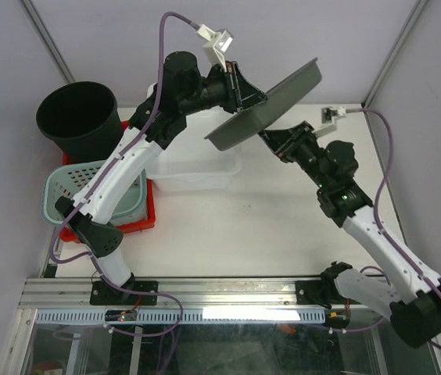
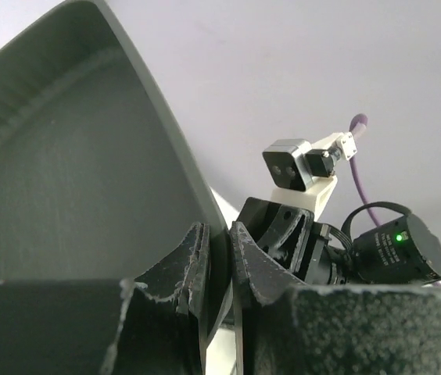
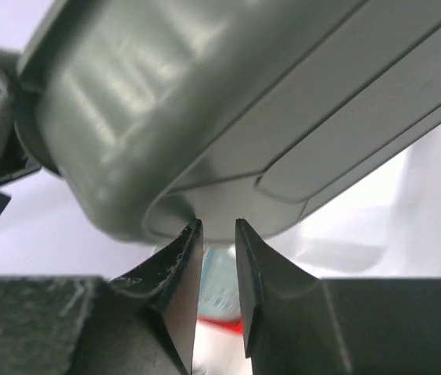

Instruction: Turn the large container upside down

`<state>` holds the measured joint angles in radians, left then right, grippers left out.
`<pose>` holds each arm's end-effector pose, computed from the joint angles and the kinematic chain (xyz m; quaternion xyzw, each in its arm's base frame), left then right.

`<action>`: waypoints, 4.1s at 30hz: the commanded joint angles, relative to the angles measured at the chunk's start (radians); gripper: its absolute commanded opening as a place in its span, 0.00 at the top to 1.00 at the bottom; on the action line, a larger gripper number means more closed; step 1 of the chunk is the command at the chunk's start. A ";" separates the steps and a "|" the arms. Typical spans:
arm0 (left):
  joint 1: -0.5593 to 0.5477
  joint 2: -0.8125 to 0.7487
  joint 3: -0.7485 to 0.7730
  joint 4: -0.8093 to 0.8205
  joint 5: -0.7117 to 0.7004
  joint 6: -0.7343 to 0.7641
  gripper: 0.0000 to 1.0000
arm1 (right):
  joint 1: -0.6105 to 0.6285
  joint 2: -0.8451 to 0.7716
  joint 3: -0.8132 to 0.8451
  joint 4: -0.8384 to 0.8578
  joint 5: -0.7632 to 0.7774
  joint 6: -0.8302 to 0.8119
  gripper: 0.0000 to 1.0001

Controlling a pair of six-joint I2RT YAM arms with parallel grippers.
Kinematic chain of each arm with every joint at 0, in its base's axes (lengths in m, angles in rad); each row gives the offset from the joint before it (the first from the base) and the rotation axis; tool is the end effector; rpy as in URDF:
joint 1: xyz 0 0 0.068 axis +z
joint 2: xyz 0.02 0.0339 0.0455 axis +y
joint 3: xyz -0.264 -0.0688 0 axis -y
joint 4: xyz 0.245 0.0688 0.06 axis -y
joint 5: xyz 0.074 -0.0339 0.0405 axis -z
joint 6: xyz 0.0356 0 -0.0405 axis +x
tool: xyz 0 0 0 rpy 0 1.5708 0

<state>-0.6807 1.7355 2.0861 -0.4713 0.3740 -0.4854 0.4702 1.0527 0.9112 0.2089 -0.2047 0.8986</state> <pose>0.2865 -0.2487 0.5015 0.1944 0.7199 -0.4749 0.4673 0.2186 0.1192 0.3750 0.0715 0.6796 0.5135 0.5189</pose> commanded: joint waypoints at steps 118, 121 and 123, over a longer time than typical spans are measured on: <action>0.054 0.402 -0.628 1.023 0.199 -0.952 1.00 | -0.059 1.014 1.403 -1.503 1.090 -0.557 1.00; 0.046 0.416 -0.599 1.024 0.228 -0.944 1.00 | -0.080 0.932 1.238 -1.468 1.141 -0.563 1.00; 0.041 0.425 -0.579 1.027 0.252 -0.935 0.87 | -0.110 0.854 1.094 -1.423 1.148 -0.574 1.00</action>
<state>-0.6342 2.1498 1.4509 0.5453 0.5640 -1.4425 0.4038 2.0800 2.1696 -1.2686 0.8345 0.3599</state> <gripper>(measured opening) 0.041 0.083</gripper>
